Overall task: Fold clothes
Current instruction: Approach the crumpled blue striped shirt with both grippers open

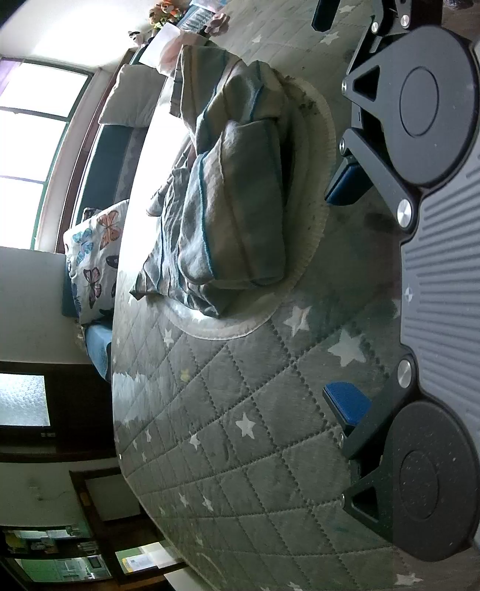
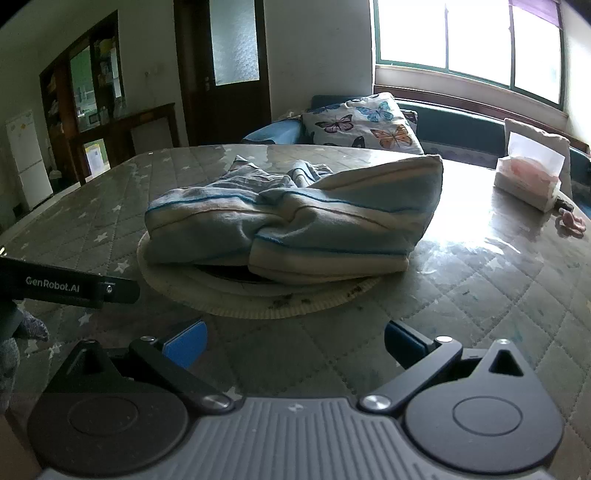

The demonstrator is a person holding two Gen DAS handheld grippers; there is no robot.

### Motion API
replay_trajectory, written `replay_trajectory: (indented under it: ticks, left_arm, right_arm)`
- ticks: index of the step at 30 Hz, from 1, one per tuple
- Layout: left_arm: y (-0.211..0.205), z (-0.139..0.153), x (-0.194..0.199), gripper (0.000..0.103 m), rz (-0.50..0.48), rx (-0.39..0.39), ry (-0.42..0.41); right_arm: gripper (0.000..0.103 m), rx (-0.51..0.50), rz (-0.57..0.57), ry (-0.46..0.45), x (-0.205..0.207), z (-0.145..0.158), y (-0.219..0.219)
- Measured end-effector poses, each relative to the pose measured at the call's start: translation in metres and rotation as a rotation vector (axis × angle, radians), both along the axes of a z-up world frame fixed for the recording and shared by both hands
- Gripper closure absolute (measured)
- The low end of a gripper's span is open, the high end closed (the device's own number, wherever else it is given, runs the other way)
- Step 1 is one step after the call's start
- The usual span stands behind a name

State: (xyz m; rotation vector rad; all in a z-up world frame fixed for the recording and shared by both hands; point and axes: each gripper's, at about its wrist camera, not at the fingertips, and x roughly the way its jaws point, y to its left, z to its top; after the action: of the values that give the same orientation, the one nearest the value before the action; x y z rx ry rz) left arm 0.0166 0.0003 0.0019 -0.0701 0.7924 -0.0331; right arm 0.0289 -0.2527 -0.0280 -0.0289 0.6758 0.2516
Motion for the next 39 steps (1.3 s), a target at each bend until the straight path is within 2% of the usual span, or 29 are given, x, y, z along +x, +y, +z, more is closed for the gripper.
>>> replay_trajectory:
  ticks: [30,39]
  left_arm:
    - [-0.001,0.006,0.023,0.0,-0.005,0.017,0.007]
    - [0.003,0.018,0.039,0.0,0.002,0.026,-0.019]
  right_arm:
    - [0.0,-0.025,0.013,0.004,0.026,0.003,0.003]
    - [0.0,-0.04,0.0,-0.015,0.042,0.011,-0.005]
